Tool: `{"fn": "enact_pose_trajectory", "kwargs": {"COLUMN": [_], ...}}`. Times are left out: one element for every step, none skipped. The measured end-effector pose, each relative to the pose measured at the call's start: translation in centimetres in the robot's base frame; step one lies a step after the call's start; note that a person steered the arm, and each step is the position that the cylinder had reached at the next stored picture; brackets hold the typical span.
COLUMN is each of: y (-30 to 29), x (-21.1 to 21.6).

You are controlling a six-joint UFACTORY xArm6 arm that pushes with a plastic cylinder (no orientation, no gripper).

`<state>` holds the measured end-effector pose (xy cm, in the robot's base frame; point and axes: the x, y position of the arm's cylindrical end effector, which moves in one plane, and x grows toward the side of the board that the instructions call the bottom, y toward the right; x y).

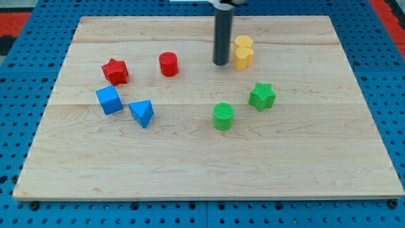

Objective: Push the red circle into the red star

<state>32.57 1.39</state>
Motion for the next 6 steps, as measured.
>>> {"fn": "enact_pose_trajectory", "kwargs": {"y": [-6.6,-9.6,-11.7,-11.6,-13.5,-14.5], "x": [1.2,3.4,4.5,4.5,4.5,4.5]}}
